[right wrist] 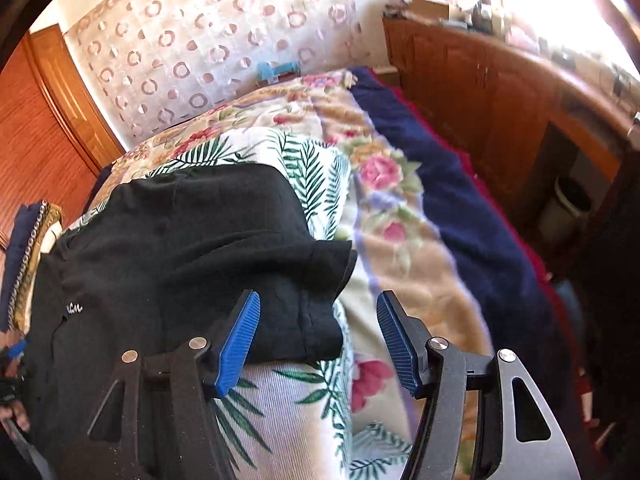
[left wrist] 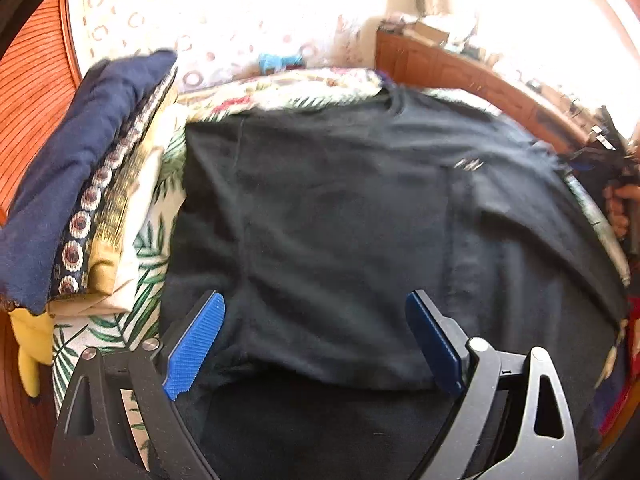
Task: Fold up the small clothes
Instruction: 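Grasp the opposite side edge of the T-shirt with the right gripper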
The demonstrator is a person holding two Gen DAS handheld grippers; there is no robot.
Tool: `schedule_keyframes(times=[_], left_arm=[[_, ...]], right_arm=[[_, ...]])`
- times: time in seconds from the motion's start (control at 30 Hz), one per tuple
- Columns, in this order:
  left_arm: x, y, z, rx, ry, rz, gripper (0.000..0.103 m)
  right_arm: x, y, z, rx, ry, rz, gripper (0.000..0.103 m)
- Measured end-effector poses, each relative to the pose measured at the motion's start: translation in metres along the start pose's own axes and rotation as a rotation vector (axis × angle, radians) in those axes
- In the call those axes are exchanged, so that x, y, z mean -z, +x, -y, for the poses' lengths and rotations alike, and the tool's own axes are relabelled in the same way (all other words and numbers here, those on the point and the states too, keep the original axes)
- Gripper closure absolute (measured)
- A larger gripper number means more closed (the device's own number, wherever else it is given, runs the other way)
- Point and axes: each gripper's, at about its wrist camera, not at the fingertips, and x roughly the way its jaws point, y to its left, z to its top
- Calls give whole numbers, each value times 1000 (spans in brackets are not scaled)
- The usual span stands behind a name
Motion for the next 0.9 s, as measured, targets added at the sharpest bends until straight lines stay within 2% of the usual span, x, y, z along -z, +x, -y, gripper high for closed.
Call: schedule_keyframes(times=[0.17,0.27,0.33,0.43,0.47,0.5,0.57,0.7,0.83,0.9], left_arm=[[-6,-28,18,68,-10,88,11],[-8,-34,29,95,-2,96,11],[-8,-34,35,104,9,97,11],[-4,-30,44,104,39,85,11],[-4,-26,45,96,49,77,11],[-3,-22,46,88,58,65,11],[-1,-14,47,82,61,42,11],[3,-5,43,91,35,12,11],[4,-8,44,96,35,20,11],[4,-10,46,97,36,30,11]], right_arm=[[-15,5,19,-50,60,-46,40],[-19,4,30,-95,106,-76,41],[-20,-3,32,-116,112,-83,48],[-22,-12,30,-130,91,-73,71],[-22,-17,28,-108,71,-55,84],[-21,-22,23,-83,46,-38,91],[-19,-28,14,-65,9,-12,96],[-20,-45,-8,-14,-75,65,99],[-21,-66,-38,-18,-157,145,99],[-19,-74,-60,-57,-208,171,99]])
